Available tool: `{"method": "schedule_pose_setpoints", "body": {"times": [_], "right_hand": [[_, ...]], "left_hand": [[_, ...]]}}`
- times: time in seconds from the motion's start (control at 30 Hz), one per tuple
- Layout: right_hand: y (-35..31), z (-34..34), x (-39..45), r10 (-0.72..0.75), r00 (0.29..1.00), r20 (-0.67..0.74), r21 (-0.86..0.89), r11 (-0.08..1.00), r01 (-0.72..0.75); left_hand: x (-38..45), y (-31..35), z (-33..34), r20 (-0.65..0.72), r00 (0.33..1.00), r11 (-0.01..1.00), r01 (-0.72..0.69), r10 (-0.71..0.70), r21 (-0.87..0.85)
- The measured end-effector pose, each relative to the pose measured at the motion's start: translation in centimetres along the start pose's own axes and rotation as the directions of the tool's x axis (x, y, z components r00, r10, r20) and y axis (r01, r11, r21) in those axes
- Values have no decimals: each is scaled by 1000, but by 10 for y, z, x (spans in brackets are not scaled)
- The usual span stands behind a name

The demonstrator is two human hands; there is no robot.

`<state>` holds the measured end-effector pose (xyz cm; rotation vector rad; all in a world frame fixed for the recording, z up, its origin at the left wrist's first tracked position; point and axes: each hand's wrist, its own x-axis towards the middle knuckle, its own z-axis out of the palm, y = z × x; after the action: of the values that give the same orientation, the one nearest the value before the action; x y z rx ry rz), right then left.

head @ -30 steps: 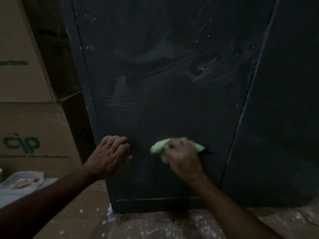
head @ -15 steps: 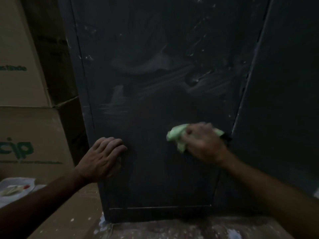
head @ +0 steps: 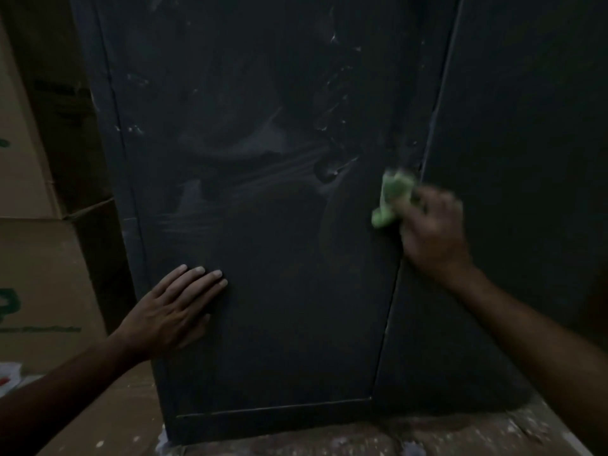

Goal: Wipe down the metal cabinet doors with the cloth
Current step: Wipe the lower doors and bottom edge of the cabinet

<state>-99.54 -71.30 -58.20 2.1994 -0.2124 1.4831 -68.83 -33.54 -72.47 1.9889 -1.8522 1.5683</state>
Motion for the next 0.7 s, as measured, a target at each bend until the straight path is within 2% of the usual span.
{"method": "schedule_pose_setpoints", "body": {"times": [0.07,0.1,0.13,0.17,0.2,0.23,0.27,0.3,0.33,0.37,0.43,0.47,0.53,0.57,0.6,0.63,0.67,0.7], "right_hand": [[-19,1,60,319,933,-168,26,947,-319],[-35,5,79,402,894,-200,62,916,-397],[-51,12,84,390,897,-208,81,921,-382],[-63,20,77,283,938,-198,75,959,-273],[-70,31,56,84,985,-152,66,995,-75],[-72,37,27,-169,983,-77,71,982,174],[-65,38,-3,-389,921,26,83,919,386],[-51,34,-26,-526,842,122,92,851,518],[-34,25,-38,-558,812,172,89,829,551],[-18,16,-37,-497,850,171,68,867,494],[2,1,-10,-195,978,70,29,981,194],[3,-3,16,-20,1000,-10,14,1000,20],[-15,-4,74,237,958,-160,23,971,-237],[-33,-1,97,305,931,-203,46,952,-302],[-54,6,110,318,922,-219,91,948,-306],[-75,13,111,264,941,-210,126,962,-242],[-94,23,98,142,974,-179,137,983,-119],[-108,32,74,-41,992,-122,144,988,58]], "left_hand": [[1,-1,-1,3,1000,1000,1,-1,0],[1,-2,-1,7,1000,1000,2,-2,3],[0,-2,-1,19,1000,1000,1,-1,5],[0,-2,-2,30,1000,1000,-4,4,5],[1,-2,-4,34,999,1000,-7,7,5],[1,-3,-5,29,1000,1000,-7,7,6],[3,-3,-7,17,1000,1000,-5,5,3],[4,-2,-8,7,1000,1000,-6,6,0],[5,-2,-8,2,1000,1000,-10,10,-2],[4,-3,-9,7,1000,1000,-16,16,-3],[3,-4,-7,28,999,1000,-30,30,-3],[2,-4,-6,32,999,1000,-31,31,-3],[2,-5,-4,27,999,1000,-25,25,10],[3,-5,-4,20,1000,1000,-22,22,20],[4,-5,-4,11,1000,999,-17,17,29],[5,-5,-3,9,1000,999,-16,16,34],[6,-5,-3,9,1000,999,-18,18,32],[7,-6,-4,7,1000,999,-22,22,31]]}}
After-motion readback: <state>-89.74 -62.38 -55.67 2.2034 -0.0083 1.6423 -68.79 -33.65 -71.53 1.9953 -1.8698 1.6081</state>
